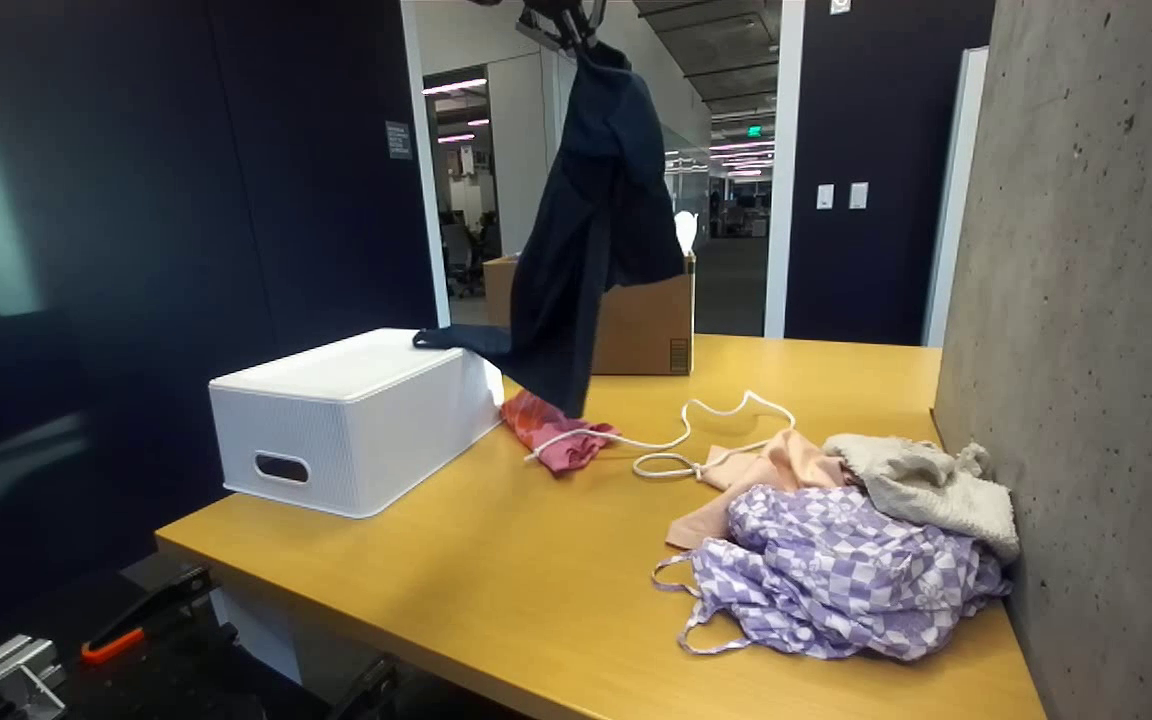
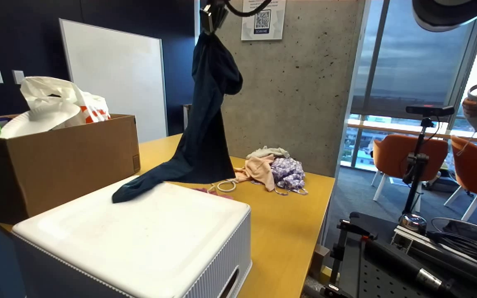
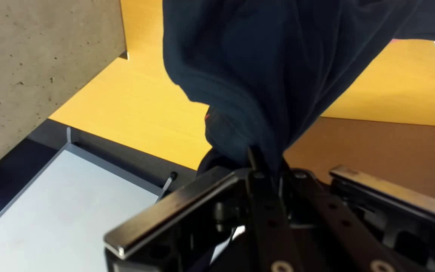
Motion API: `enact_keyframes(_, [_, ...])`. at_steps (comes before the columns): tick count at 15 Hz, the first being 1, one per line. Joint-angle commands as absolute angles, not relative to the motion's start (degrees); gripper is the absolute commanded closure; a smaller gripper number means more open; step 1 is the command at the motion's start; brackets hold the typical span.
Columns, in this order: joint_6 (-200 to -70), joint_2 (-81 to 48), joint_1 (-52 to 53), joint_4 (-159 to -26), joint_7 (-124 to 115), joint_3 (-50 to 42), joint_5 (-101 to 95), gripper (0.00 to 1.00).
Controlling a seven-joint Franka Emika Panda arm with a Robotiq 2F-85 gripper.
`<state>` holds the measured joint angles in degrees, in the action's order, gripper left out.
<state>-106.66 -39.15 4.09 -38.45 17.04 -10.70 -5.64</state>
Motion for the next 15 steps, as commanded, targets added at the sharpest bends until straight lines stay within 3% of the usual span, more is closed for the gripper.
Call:
enact_keyframes(1, [-107.01,-37.08,5.10,-38.97,15.69,-12.00,-7.51,0.99])
enact_keyframes(7, [-107.16,-36.10,7.77,-40.92,15.43,-11.51,-9.51,0.99])
enact_keyframes(15, [-108.17,-34.63,20.21,-53.09,16.52,-8.06,-9.87,0.99])
